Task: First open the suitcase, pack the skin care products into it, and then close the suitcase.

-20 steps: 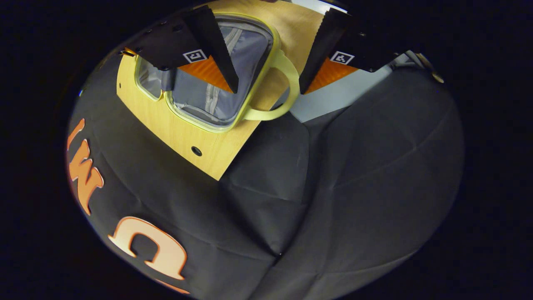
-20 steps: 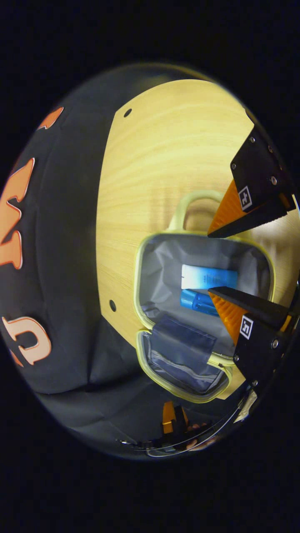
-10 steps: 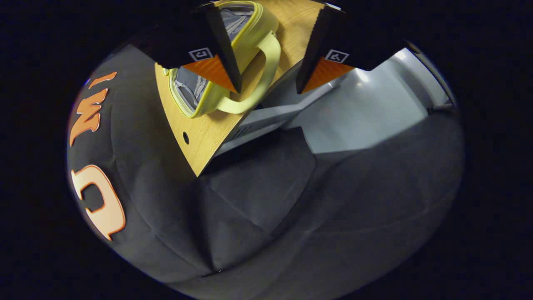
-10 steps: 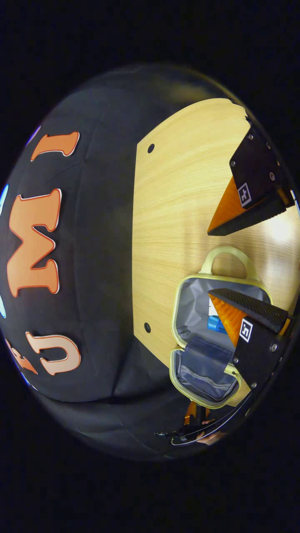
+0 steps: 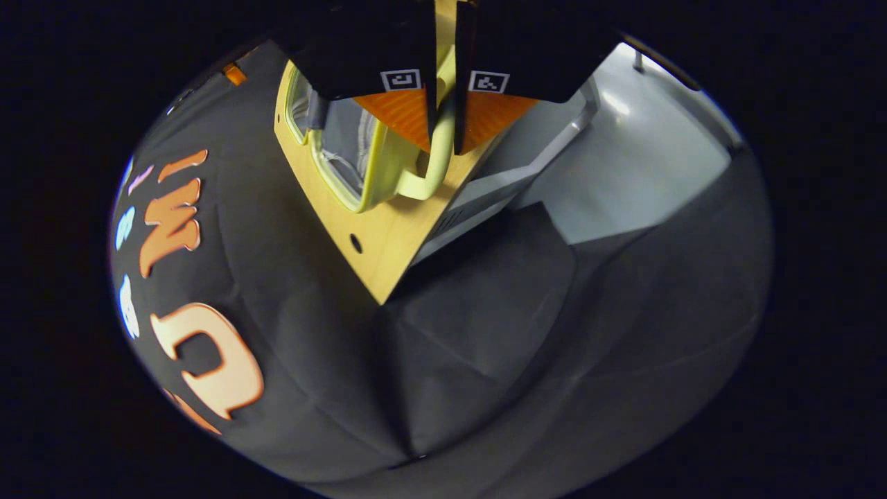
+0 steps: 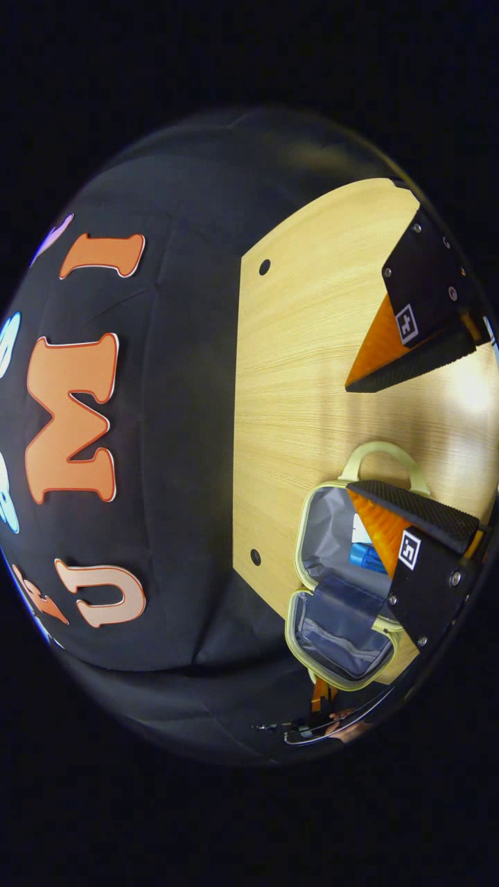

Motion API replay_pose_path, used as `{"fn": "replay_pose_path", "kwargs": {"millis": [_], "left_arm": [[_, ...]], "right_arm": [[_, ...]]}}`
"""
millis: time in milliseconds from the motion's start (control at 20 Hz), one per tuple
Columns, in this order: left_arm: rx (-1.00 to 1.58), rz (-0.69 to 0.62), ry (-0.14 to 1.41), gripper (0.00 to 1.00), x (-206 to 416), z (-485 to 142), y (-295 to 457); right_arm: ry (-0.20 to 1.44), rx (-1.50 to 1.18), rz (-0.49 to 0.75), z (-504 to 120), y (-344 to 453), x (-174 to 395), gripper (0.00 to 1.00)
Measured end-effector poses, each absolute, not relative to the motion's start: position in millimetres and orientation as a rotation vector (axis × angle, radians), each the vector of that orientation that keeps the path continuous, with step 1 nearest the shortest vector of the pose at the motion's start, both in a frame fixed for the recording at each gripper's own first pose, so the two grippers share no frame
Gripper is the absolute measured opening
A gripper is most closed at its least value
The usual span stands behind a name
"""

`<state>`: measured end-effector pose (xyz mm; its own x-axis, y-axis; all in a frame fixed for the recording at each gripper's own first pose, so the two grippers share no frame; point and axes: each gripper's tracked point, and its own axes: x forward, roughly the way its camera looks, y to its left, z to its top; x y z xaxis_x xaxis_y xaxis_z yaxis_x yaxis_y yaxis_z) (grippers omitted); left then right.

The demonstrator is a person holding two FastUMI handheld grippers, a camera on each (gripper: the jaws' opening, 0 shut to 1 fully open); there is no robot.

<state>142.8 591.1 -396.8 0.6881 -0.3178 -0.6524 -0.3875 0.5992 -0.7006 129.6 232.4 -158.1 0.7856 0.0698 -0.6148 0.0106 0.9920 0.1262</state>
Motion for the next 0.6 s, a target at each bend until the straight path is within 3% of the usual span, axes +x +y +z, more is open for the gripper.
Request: {"fn": "replay_pose_path", "kwargs": {"millis": [600], "left_arm": [[-0.876, -0.171, 0.584, 0.10, 166.7, -198.8, 532.8]], "right_arm": [[0.563, 0.163, 0.098, -122.8, 210.3, 146.2, 0.82]]}}
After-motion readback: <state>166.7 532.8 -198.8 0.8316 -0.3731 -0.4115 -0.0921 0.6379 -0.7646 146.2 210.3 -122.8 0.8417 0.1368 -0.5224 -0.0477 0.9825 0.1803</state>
